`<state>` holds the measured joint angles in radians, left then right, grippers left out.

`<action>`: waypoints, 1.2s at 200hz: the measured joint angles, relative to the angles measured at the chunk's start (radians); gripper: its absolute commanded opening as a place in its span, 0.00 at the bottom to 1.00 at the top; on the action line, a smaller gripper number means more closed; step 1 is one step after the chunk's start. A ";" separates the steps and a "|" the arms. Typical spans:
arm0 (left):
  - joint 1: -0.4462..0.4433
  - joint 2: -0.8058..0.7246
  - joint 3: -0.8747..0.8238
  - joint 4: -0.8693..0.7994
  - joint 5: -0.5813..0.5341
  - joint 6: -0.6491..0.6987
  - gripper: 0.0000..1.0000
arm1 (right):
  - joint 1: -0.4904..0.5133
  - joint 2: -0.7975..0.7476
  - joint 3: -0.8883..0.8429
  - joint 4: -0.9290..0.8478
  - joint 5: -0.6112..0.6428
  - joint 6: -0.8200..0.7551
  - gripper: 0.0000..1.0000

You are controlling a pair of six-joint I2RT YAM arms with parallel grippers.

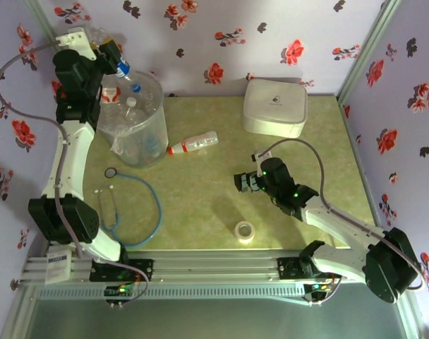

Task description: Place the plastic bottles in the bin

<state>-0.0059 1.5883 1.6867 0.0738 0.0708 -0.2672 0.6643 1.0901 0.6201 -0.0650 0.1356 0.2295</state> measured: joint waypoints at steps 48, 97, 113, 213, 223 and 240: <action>0.000 0.087 -0.002 0.013 -0.068 0.087 0.00 | -0.003 0.005 0.000 -0.017 0.000 0.000 0.99; -0.021 0.147 -0.001 -0.040 -0.076 0.197 0.00 | -0.006 0.035 0.011 -0.019 -0.004 0.000 0.99; -0.037 0.168 -0.005 -0.068 -0.075 0.226 0.00 | -0.006 0.039 0.011 -0.019 -0.004 0.000 0.99; -0.061 0.195 -0.072 -0.082 -0.033 0.238 0.00 | -0.006 0.064 0.026 -0.023 -0.005 -0.001 0.99; -0.061 0.204 -0.073 -0.077 -0.033 0.236 0.00 | -0.006 0.066 0.026 -0.023 -0.005 -0.001 0.99; -0.060 0.220 -0.076 -0.066 -0.034 0.232 0.00 | -0.006 0.066 0.026 -0.023 -0.005 -0.001 0.99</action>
<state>-0.0662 1.8084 1.6112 0.0078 0.0372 -0.0353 0.6586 1.1561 0.6460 -0.0883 0.1307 0.2287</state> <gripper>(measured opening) 0.503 0.993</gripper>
